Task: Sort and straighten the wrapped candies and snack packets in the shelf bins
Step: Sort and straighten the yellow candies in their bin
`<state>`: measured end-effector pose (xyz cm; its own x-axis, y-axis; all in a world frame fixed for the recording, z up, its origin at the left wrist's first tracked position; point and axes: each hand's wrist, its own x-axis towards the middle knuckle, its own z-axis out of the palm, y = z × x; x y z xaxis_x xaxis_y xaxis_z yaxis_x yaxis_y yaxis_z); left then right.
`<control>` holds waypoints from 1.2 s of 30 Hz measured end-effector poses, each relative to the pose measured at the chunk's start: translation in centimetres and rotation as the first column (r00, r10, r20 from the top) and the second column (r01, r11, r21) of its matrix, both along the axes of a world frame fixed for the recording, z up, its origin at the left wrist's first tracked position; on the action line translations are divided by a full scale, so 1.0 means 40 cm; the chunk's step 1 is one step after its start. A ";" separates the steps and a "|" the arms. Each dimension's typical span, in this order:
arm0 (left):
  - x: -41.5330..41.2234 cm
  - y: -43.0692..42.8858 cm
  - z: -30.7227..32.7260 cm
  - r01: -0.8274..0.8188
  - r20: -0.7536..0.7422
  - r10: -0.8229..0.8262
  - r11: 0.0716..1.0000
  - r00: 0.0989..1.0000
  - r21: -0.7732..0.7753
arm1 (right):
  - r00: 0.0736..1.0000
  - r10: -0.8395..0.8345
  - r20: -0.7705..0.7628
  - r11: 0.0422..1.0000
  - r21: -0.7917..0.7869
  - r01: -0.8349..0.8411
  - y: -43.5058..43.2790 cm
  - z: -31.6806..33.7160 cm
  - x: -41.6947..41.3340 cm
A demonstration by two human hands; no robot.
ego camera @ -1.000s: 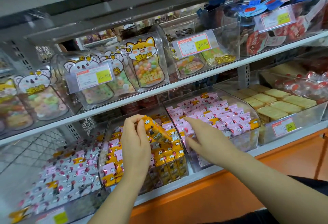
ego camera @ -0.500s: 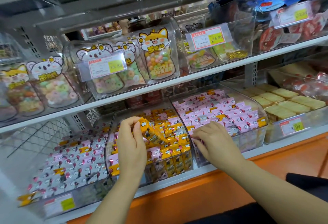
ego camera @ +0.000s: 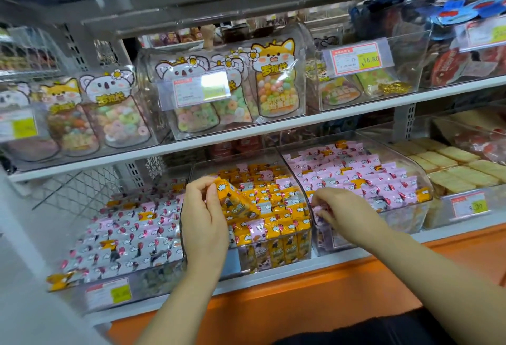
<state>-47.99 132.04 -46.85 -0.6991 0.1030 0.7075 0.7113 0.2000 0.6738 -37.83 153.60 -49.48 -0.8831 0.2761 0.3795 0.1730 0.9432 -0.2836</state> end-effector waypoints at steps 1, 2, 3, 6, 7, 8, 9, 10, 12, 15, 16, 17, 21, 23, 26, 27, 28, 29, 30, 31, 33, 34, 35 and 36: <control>0.001 0.001 -0.001 0.008 -0.004 -0.008 1.000 1.000 0.000 | 1.000 -0.001 0.005 1.000 -0.013 0.001 -0.001 -0.004 0.003; 0.001 0.001 -0.003 0.018 -0.015 -0.018 1.000 1.000 0.003 | 1.000 0.000 0.010 1.000 -0.018 0.000 -0.003 -0.007 0.007; 0.001 0.001 -0.005 0.026 -0.027 -0.026 1.000 0.999 0.005 | 1.000 0.001 0.023 1.000 0.003 -0.001 -0.005 -0.011 0.011; 0.002 0.001 -0.011 0.027 -0.042 -0.027 1.000 0.999 -0.002 | 0.998 -0.039 0.059 0.986 0.166 0.029 -0.012 -0.016 0.019; 0.003 0.001 -0.013 0.022 -0.043 -0.023 1.000 0.999 -0.007 | 0.997 -0.050 0.067 0.979 0.200 0.035 -0.014 -0.015 0.020; 0.006 0.003 -0.014 0.023 -0.041 -0.023 1.000 0.999 -0.011 | 0.996 -0.053 0.069 0.976 0.216 0.037 -0.017 -0.017 0.022; 0.010 0.006 -0.013 0.030 -0.037 -0.031 0.999 0.999 -0.013 | 0.996 -0.056 0.070 0.975 0.217 0.040 -0.018 -0.018 0.021; 0.014 0.010 -0.013 0.043 -0.030 -0.043 0.999 0.999 -0.013 | 0.996 -0.055 0.075 0.976 0.216 0.037 -0.019 -0.017 0.021; 0.021 0.019 -0.014 0.061 -0.011 -0.062 0.998 0.998 -0.019 | 0.996 -0.026 0.082 0.975 0.220 0.007 -0.008 -0.017 0.015; 0.027 0.029 -0.013 0.057 -0.002 -0.057 0.998 0.998 -0.021 | 0.997 0.015 0.079 0.989 0.145 -0.026 0.013 -0.036 0.011; 0.028 0.032 -0.012 0.053 -0.001 -0.053 0.998 0.999 -0.020 | 0.998 0.016 0.058 0.992 0.127 -0.023 0.014 -0.044 0.013; 0.029 0.033 -0.012 0.052 0.000 -0.052 0.998 0.999 -0.018 | 0.999 0.006 0.033 0.993 0.117 -0.009 0.011 -0.052 0.018; 0.029 0.036 -0.013 0.042 -0.002 -0.042 0.999 0.999 -0.032 | 0.995 -0.075 0.064 0.982 0.176 0.063 -0.003 -0.078 0.029; 0.027 0.037 -0.013 0.044 0.001 -0.044 0.999 0.999 -0.029 | 0.992 -0.107 0.071 0.963 0.255 0.086 -0.009 -0.072 0.033; 0.028 0.037 -0.010 0.051 0.004 -0.051 0.998 0.999 -0.034 | 0.995 -0.096 0.002 0.928 0.361 0.089 -0.013 -0.067 0.043; 0.026 0.034 -0.009 0.050 0.006 -0.050 0.998 0.999 -0.036 | 0.997 -0.074 -0.006 0.922 0.381 0.071 -0.019 -0.063 0.046; 0.022 0.030 -0.008 0.050 0.008 -0.049 0.998 0.999 -0.037 | 0.998 -0.065 -0.011 0.918 0.391 0.064 -0.022 -0.065 0.048; 0.020 0.023 -0.007 0.050 0.013 -0.049 0.998 0.999 -0.036 | 0.997 -0.076 -0.016 0.916 0.393 0.077 -0.025 -0.066 0.049; 0.017 0.013 -0.006 0.042 0.008 -0.042 0.999 0.999 -0.034 | 0.995 -0.092 -0.024 0.908 0.408 0.094 -0.029 -0.065 0.050; 0.015 0.000 -0.003 0.028 -0.003 -0.028 0.999 1.000 -0.030 | 0.992 -0.122 0.003 0.904 0.413 0.110 -0.032 -0.059 0.054; 0.005 -0.030 -0.002 -0.003 -0.001 0.003 1.000 1.000 -0.014 | 0.986 -0.121 0.117 0.916 0.395 0.065 -0.041 -0.038 0.055; -0.006 -0.048 -0.004 -0.024 0.015 0.024 1.000 1.000 -0.001 | 0.984 -0.104 0.145 0.921 0.388 0.040 -0.043 -0.026 0.053; -0.018 -0.065 -0.006 -0.048 0.033 0.048 0.999 0.998 0.021 | 0.985 -0.082 0.154 0.932 0.362 0.021 -0.046 -0.011 0.048; -0.030 -0.080 -0.007 -0.077 0.048 0.074 0.996 0.996 0.049 | 0.986 -0.083 0.148 0.938 0.346 0.026 -0.047 -0.003 0.046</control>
